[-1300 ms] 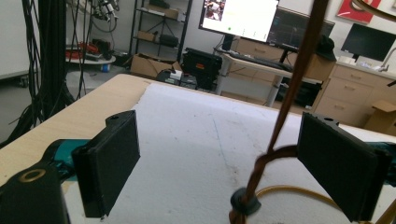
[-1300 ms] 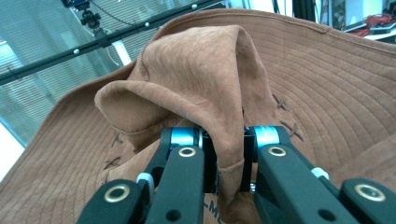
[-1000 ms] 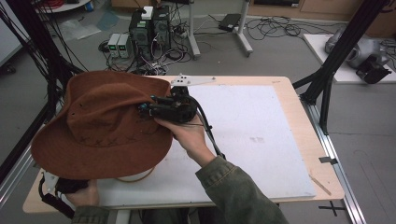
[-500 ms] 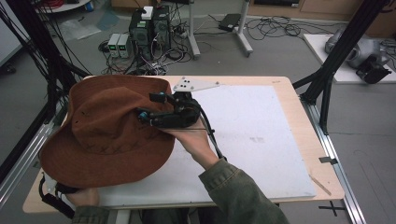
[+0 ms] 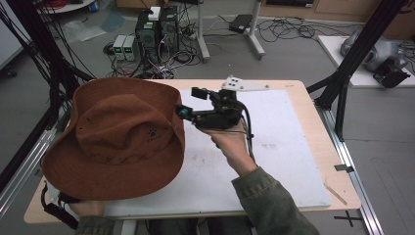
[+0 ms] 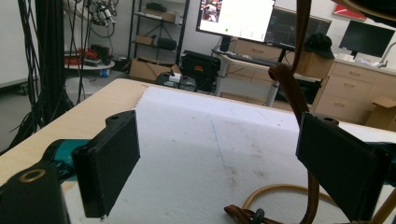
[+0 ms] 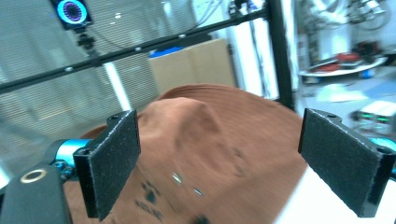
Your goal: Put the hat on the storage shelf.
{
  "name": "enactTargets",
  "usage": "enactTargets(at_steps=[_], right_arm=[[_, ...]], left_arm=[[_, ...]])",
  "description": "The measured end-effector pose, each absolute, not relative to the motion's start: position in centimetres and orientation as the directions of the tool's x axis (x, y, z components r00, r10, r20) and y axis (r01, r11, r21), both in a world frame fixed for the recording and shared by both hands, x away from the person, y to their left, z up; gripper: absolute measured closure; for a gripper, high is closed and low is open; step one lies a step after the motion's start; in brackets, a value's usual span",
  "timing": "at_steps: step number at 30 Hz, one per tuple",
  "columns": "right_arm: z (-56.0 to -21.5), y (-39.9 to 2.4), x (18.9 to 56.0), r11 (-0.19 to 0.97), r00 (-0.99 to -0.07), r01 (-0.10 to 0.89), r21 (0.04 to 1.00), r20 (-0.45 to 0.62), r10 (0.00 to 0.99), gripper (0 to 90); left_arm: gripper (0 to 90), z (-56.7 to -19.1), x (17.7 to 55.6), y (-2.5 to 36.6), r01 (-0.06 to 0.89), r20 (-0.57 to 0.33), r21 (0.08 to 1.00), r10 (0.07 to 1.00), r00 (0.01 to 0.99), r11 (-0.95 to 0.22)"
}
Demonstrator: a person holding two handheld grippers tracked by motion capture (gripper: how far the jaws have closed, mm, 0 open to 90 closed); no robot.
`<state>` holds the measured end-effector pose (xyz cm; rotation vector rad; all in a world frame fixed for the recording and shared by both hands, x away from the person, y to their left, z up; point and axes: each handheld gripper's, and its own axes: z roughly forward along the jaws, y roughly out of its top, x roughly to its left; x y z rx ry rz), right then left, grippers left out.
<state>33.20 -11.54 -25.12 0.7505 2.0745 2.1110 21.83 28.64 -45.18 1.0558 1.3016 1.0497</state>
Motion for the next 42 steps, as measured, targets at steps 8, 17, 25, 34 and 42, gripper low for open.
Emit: enactTargets(at_steps=[8,17,25,34,42], right_arm=[[-25.6,-20.0,32.1,-0.127,-0.772,0.224,0.966,0.255,0.583,11.0],[-29.2,-28.3,29.5,-0.116,-0.468,0.113,0.987,0.156,0.870,2.5],[-35.4,-31.3,27.9,-0.058,-0.274,0.092,0.994,0.081,0.958,2.2],[-41.5,-33.2,27.8,-0.039,-0.182,0.129,0.991,0.062,0.981,2.3],[-42.7,-33.8,27.6,-0.055,-0.157,0.154,0.987,0.079,0.984,2.3]], left_arm=[[13.7,-45.2,21.8,28.5,0.004,-0.201,0.980,0.980,0.001,0.201],[13.7,-45.1,21.9,28.4,-0.001,-0.197,0.980,0.980,-0.010,0.197],[13.7,-45.2,21.8,28.5,-0.007,-0.211,0.978,0.977,-0.015,0.211],[13.7,-45.2,21.9,28.4,0.001,-0.197,0.980,0.980,-0.012,0.197],[13.7,-45.2,21.9,28.4,0.002,-0.194,0.981,0.981,-0.013,0.194]])
